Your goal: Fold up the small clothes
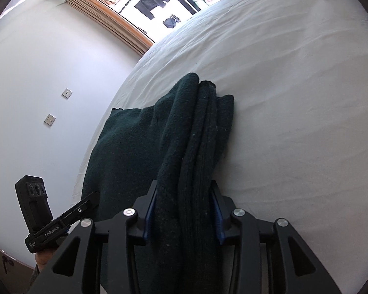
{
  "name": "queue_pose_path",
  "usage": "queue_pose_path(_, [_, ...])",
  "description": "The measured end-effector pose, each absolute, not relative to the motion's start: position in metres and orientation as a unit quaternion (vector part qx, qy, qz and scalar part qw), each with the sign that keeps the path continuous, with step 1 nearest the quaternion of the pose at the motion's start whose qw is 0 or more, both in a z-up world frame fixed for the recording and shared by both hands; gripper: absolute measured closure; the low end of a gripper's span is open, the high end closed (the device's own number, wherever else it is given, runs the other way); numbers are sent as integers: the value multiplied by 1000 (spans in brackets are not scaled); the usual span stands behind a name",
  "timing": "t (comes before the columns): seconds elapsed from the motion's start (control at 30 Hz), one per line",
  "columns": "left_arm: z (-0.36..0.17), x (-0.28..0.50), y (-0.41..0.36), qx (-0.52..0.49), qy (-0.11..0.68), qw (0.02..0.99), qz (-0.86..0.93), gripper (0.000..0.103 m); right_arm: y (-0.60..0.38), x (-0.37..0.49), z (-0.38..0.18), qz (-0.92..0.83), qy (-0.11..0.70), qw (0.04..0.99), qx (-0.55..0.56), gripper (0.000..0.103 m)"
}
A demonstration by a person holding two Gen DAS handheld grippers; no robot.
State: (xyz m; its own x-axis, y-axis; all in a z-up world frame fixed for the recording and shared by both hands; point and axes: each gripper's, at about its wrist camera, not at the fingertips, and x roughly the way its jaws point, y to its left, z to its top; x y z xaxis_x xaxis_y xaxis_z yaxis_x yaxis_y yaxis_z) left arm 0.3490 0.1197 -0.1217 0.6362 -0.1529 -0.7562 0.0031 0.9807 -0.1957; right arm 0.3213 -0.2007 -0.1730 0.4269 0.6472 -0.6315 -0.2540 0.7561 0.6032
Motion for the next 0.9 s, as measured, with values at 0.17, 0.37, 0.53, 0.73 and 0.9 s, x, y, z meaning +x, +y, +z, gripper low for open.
queue_pose_path(0.17, [-97, 321, 97, -8, 392, 920, 1, 28, -197, 288, -147, 236, 427, 857, 163, 44])
queue_pose_path(0.37, [-61, 276, 80, 16, 340, 940, 24, 23, -214, 238, -113, 211, 380, 889, 142, 39])
queue_pose_path(0.53, [-31, 234, 69, 13, 299, 954, 38, 10, -215, 190, -77, 189, 321, 922, 105, 26])
queue_pose_path(0.73, [11, 175, 59, 35, 233, 968, 90, 2, -218, 137, -27, 189, 229, 950, 97, 3])
queue_pose_path(0.9, [52, 120, 57, 24, 163, 981, 100, 0, -219, 95, 20, 150, 125, 978, 72, 0])
